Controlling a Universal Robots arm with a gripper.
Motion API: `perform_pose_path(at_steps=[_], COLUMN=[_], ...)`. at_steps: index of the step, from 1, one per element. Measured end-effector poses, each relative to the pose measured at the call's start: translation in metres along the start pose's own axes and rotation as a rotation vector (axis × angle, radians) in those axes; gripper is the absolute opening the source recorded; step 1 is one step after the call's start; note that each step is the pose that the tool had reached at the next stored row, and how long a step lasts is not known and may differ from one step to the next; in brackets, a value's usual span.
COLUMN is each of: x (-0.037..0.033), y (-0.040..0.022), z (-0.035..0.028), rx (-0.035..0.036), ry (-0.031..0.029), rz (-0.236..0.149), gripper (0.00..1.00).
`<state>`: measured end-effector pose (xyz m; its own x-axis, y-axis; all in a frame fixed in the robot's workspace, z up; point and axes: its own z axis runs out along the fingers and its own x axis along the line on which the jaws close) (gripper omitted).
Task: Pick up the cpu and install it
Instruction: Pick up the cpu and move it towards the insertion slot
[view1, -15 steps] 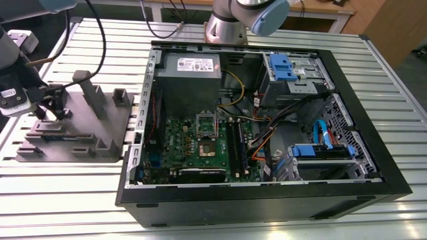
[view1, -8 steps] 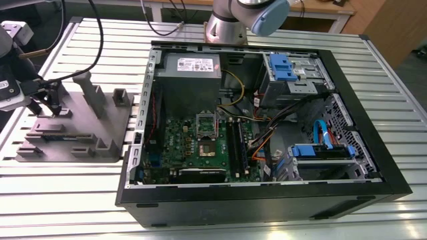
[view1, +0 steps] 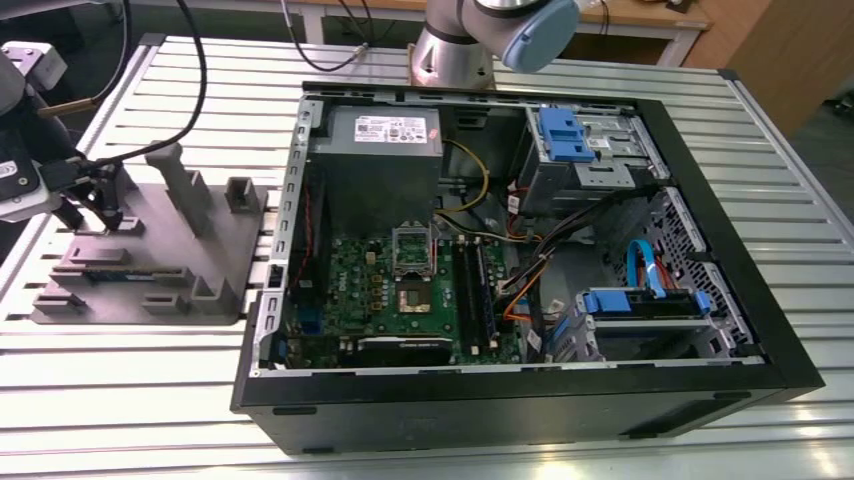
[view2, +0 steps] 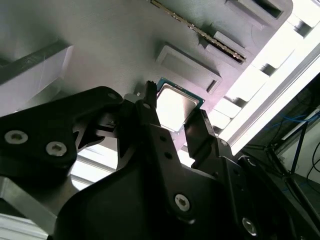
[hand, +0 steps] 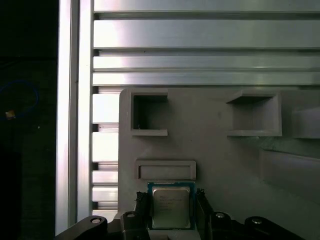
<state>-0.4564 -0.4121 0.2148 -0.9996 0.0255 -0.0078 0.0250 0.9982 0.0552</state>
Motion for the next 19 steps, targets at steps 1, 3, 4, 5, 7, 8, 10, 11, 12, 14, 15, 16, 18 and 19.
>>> perform_pose_path(at_steps=[1, 3, 4, 5, 7, 8, 10, 11, 12, 14, 15, 16, 18, 19], x=[0.0000, 0.0000, 0.0000, 0.0000, 0.0000, -0.0001, -0.0001, -0.0001, -0.0001, -0.0001, -0.0001, -0.0002, -0.0002, -0.0002], y=[0.0000, 0.0000, 0.0000, 0.0000, 0.0002, 0.0002, 0.0004, 0.0005, 0.0006, 0.0008, 0.0009, 0.0010, 0.0012, 0.0013], z=[0.0000, -0.0002, -0.0007, -0.0016, -0.0029, -0.0043, -0.0076, -0.0096, -0.0115, -0.0149, -0.0169, -0.0188, -0.0222, -0.0240], rx=[0.0000, 0.0000, 0.0002, 0.0003, 0.0000, 0.0001, 0.0000, 0.0000, 0.0000, 0.0000, 0.0000, 0.0000, 0.0001, 0.0000], ry=[0.0000, 0.0000, 0.0003, 0.0005, 0.0000, 0.0001, 0.0001, 0.0001, 0.0001, 0.0000, 0.0001, 0.0001, 0.0001, 0.0000], rz=[0.000, 0.000, 0.000, 0.000, 0.000, 0.000, 0.000, 0.000, 0.000, 0.000, 0.000, 0.000, 0.000, 0.000], gripper=[0.47, 0.47, 0.47, 0.47, 0.47, 0.47, 0.47, 0.47, 0.47, 0.47, 0.47, 0.47, 0.47, 0.47])
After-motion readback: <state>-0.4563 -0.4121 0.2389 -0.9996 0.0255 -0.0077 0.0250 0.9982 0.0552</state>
